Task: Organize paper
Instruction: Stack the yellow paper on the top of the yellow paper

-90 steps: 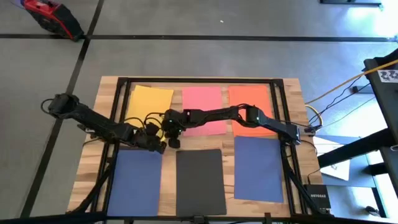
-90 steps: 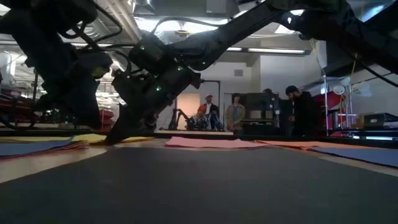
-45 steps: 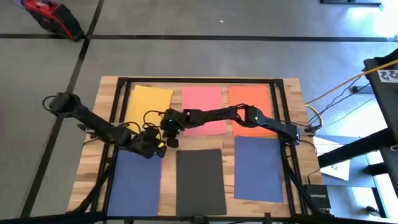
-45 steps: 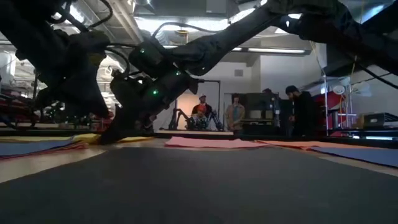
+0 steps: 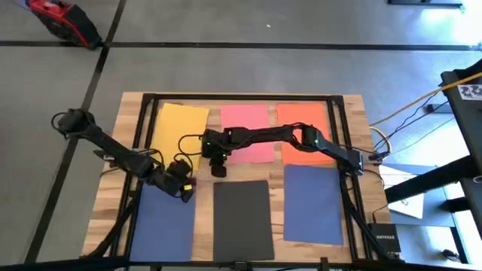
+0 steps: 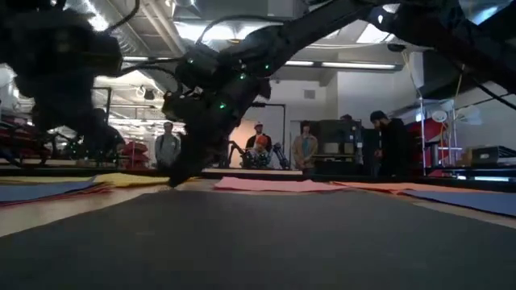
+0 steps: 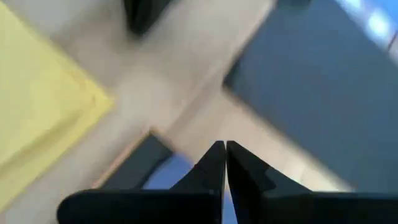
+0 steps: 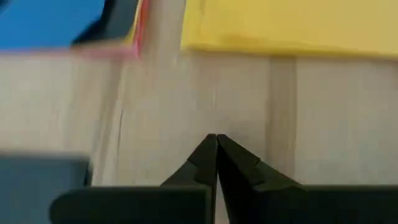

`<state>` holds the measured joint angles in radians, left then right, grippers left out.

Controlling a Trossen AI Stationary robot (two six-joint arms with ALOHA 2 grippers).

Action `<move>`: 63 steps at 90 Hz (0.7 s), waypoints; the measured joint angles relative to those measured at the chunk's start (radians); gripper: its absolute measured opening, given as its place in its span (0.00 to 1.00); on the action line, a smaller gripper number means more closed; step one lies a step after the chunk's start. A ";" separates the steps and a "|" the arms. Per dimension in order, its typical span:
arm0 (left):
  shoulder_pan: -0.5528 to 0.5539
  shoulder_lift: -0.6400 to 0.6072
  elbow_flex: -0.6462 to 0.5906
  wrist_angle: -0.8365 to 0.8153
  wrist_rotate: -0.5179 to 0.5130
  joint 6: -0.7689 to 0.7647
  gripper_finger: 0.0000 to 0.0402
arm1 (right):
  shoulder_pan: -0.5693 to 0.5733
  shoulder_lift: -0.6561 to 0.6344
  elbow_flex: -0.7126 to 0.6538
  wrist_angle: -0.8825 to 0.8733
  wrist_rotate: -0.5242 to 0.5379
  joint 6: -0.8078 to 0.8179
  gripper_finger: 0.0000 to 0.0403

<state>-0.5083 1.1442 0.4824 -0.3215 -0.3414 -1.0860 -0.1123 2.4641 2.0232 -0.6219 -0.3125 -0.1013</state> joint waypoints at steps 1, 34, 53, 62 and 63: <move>0.000 0.000 0.000 -0.009 0.013 0.003 0.00 | 0.000 -0.007 0.000 -0.013 0.003 -0.009 0.00; 0.056 0.003 0.000 -0.380 0.152 -0.006 0.00 | 0.027 -0.232 0.002 -0.365 0.196 -0.199 0.00; 0.112 0.009 0.000 -0.444 0.131 0.021 0.00 | 0.028 -0.310 0.004 -0.436 0.219 -0.213 0.00; 0.148 0.014 0.000 -0.459 0.115 0.020 0.00 | 0.028 -0.332 0.003 -0.439 0.223 -0.213 0.00; 0.153 0.015 0.000 -0.458 0.113 0.020 0.00 | 0.028 -0.334 0.004 -0.439 0.224 -0.213 0.00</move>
<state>-0.3555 1.1593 0.4824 -0.7791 -0.2281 -1.0658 -0.0845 2.1302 2.0268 -1.0611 -0.0889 -0.3143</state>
